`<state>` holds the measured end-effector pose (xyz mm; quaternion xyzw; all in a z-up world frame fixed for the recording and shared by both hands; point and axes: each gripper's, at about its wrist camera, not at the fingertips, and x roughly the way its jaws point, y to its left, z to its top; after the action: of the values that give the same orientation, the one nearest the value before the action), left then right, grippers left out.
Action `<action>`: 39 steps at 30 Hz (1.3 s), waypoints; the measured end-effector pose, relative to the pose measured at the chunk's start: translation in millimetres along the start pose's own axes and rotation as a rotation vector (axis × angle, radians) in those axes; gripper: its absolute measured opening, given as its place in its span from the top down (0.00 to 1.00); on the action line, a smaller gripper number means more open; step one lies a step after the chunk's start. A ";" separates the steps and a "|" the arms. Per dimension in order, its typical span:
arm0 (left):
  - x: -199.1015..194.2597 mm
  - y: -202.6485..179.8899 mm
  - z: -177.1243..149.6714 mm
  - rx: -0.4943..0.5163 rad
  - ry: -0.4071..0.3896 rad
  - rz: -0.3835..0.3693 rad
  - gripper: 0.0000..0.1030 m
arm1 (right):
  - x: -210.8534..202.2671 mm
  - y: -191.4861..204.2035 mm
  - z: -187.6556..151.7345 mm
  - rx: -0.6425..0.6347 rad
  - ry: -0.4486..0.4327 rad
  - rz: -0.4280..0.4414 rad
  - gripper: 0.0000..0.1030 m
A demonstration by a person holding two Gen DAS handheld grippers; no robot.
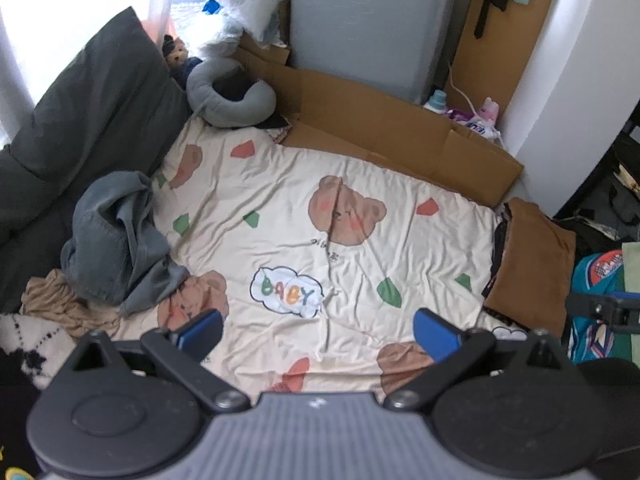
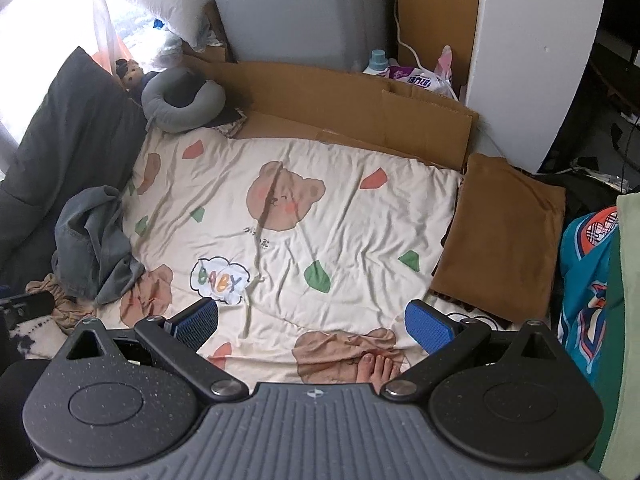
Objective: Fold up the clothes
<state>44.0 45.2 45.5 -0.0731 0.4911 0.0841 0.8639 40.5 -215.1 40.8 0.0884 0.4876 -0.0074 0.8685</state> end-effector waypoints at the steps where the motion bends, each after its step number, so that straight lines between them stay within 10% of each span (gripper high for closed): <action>1: 0.6 0.1 -1.9 -0.005 -0.002 0.003 0.01 | 0.0 1.7 -0.5 -0.008 -0.001 -0.001 0.01; 39: 10.6 -6.1 -16.9 -0.021 -0.018 0.076 0.10 | 8.2 11.2 -12.8 -0.018 0.044 0.072 0.01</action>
<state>36.6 36.4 28.1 -0.0627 0.4850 0.1227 0.8636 35.2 -201.4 29.0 0.0983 0.5029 0.0303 0.8582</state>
